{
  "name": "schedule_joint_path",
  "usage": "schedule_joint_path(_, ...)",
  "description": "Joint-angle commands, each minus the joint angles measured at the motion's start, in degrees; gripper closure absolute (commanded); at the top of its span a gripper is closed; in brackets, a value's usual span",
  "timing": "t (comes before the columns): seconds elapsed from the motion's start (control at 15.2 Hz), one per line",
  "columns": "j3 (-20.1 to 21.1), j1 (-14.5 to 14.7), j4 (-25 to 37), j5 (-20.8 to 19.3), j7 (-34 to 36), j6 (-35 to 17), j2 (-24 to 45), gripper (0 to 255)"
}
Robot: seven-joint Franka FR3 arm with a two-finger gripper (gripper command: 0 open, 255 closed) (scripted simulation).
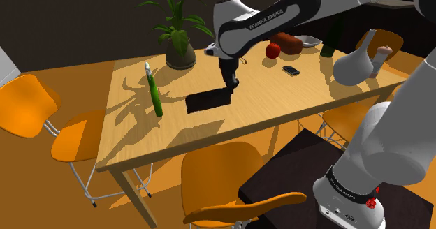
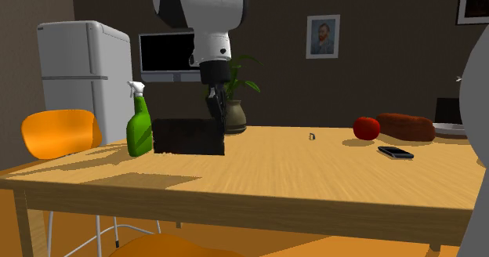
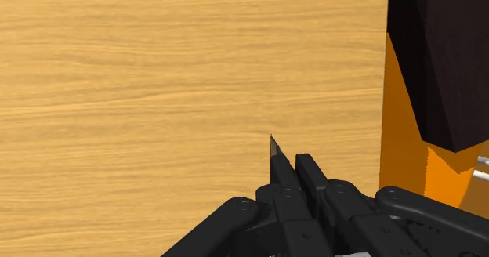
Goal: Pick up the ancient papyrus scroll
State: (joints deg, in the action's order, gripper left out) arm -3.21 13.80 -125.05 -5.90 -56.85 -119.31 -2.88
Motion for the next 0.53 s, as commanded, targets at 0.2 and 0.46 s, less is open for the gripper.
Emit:
schedule_joint_path(0.2, 0.06, 0.05, 2.25, 0.11, -0.28, 3.87, -1.61, 255)
schedule_joint_path(0.46, 0.08, 0.07, 3.35, 0.16, -0.40, 5.50, -2.14, 255)
